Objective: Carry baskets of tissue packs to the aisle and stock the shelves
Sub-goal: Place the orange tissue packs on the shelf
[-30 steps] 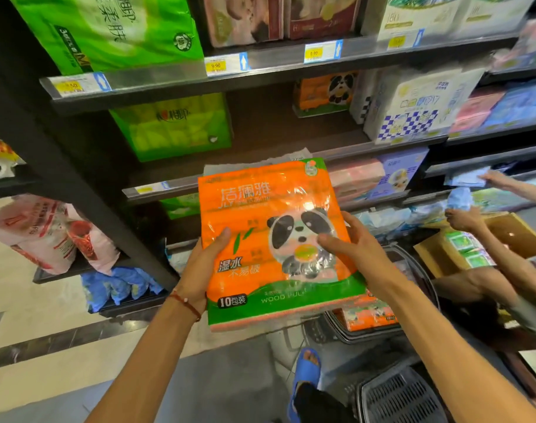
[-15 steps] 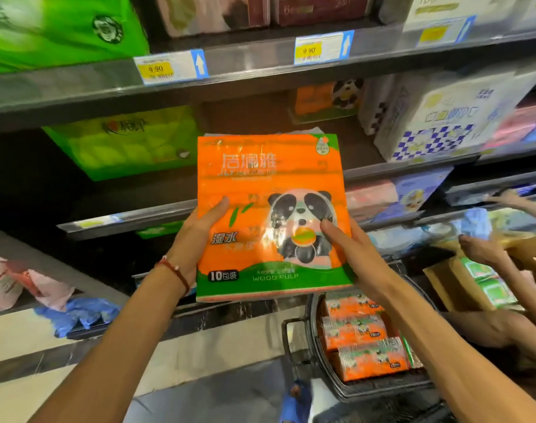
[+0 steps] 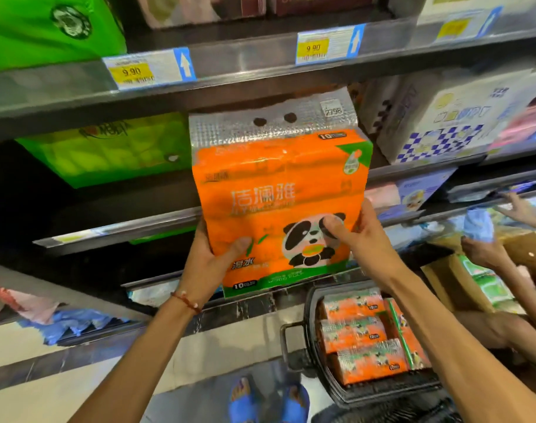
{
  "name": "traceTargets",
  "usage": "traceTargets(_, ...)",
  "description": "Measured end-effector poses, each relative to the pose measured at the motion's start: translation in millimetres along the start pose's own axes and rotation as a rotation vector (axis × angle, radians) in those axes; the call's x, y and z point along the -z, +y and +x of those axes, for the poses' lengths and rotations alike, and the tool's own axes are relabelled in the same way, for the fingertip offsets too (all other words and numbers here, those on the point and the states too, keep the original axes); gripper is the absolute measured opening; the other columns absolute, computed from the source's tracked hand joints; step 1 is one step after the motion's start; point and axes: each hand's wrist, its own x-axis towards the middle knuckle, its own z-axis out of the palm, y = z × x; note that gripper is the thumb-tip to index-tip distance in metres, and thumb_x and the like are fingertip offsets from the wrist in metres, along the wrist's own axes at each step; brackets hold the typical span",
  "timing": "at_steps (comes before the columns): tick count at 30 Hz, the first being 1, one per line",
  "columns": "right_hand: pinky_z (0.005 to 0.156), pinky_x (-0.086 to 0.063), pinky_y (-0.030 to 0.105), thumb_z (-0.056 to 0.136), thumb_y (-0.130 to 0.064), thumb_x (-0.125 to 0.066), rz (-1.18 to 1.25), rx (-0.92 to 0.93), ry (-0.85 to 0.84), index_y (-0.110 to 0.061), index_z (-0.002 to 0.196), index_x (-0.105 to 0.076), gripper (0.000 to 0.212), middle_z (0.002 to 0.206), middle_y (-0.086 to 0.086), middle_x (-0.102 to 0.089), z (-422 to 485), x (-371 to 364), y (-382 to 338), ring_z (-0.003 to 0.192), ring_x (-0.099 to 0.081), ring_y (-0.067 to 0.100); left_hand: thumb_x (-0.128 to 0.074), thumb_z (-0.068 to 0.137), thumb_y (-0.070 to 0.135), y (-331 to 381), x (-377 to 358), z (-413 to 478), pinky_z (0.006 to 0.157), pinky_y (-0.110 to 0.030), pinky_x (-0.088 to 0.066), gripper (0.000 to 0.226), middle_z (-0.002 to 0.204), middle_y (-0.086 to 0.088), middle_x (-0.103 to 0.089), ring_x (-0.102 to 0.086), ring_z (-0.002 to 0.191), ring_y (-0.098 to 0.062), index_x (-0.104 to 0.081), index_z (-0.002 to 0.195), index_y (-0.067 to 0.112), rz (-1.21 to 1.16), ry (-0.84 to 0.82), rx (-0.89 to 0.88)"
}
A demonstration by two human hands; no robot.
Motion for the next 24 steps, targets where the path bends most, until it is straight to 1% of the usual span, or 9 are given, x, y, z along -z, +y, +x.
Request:
traceTargets(2,0.091,-0.057,0.020,0.092,-0.037,-0.073,-0.087,0.094,0.097,-0.032,0.121,-0.057,0.034,0.129,-0.001,-0.052,2.0,-5.0,-7.7,0.112,-0.063,-0.001,-0.088,0.064,0.059,6.5,1.0,-2.5,0.085,-0.021,-0.059,0.102,0.137,0.005,-0.063,-0.068,0.114,-0.008,-0.039,0.149,0.029,0.061,0.039,-0.096)
traceTargets(4,0.097,-0.057,0.031,0.089,-0.048,-0.078,-0.128,0.184,0.130,-0.047,0.107,-0.064,0.023,0.134,0.001,-0.048,5.7,-9.6,-12.8,0.125,-0.059,0.019,-0.086,0.074,0.040,15.2,1.7,-3.5,0.089,-0.018,-0.056,0.091,0.146,0.000,-0.053,-0.062,0.122,-0.009,-0.034,0.149,0.037,0.119,0.090,-0.220)
traceTargets(6,0.099,-0.058,0.042,0.086,-0.050,-0.083,-0.104,0.254,0.164,-0.046,0.106,-0.069,0.025,0.136,0.005,-0.053,11.3,-11.6,-9.2,0.127,-0.060,0.031,-0.085,0.075,0.024,19.7,3.5,-2.7,0.094,-0.023,-0.056,0.092,0.144,-0.006,-0.053,-0.061,0.125,-0.011,-0.031,0.149,0.025,0.106,0.130,-0.317)
traceTargets(8,0.096,-0.058,0.037,0.089,-0.035,-0.083,-0.057,0.300,0.185,-0.035,0.113,-0.069,0.028,0.125,0.012,-0.064,15.8,-13.4,-10.7,0.117,-0.065,0.030,-0.086,0.075,0.015,22.2,6.0,-0.3,0.094,-0.027,-0.057,0.089,0.141,-0.008,-0.056,-0.063,0.122,-0.012,-0.032,0.146,0.009,0.099,0.158,-0.362)
traceTargets(11,0.087,-0.060,0.045,0.088,-0.025,-0.086,-0.051,0.365,0.241,-0.013,0.112,-0.069,0.031,0.100,0.016,-0.071,23.6,-14.7,-15.6,0.098,-0.069,0.034,-0.088,0.074,0.019,23.6,7.2,9.8,0.086,-0.011,-0.053,0.078,0.137,-0.006,-0.052,-0.062,0.110,0.005,-0.047,0.139,0.004,0.212,0.230,-0.379)
traceTargets(14,0.088,-0.060,0.050,0.085,-0.021,-0.088,-0.009,0.398,0.281,-0.011,0.111,-0.071,0.033,0.096,0.013,-0.075,35.6,-17.7,-17.8,0.095,-0.071,0.032,-0.090,0.073,0.017,24.4,4.1,26.4,0.083,-0.006,-0.051,0.072,0.117,0.001,-0.066,-0.064,0.098,0.012,-0.052,0.133,0.004,0.244,0.307,-0.405)
traceTargets(17,0.089,-0.059,0.051,0.084,-0.020,-0.089,0.014,0.453,0.322,-0.013,0.111,-0.071,0.034,0.095,0.014,-0.074,51.5,-19.8,-19.1,0.094,-0.070,0.035,-0.089,0.075,0.020,28.0,-2.5,42.6,0.076,0.000,-0.046,0.050,0.102,0.010,-0.069,-0.063,0.087,0.018,-0.061,0.116,0.016,0.294,0.395,-0.429)
traceTargets(20,0.092,-0.061,0.044,0.085,-0.018,-0.088,0.046,0.535,0.336,-0.020,0.117,-0.069,0.037,0.102,0.006,-0.076,72.5,-21.0,-14.2,0.099,-0.072,0.029,-0.087,0.079,0.026,22.7,-7.6,60.6,0.077,0.000,-0.045,0.044,0.103,0.011,-0.066,-0.064,0.093,0.005,-0.058,0.112,0.028,0.337,0.426,-0.480)
traceTargets(24,0.096,-0.060,0.040,0.087,-0.010,-0.085,0.066,0.578,0.330,-0.024,0.122,-0.066,0.043,0.109,0.000,-0.077,101.6,-25.8,2.5,0.104,-0.073,0.022,-0.084,0.083,0.028,4.9,-9.8,90.3,0.082,-0.004,-0.045,0.045,0.113,0.002,-0.065,-0.063,0.097,-0.009,-0.057,0.119,0.023,0.359,0.448,-0.524)
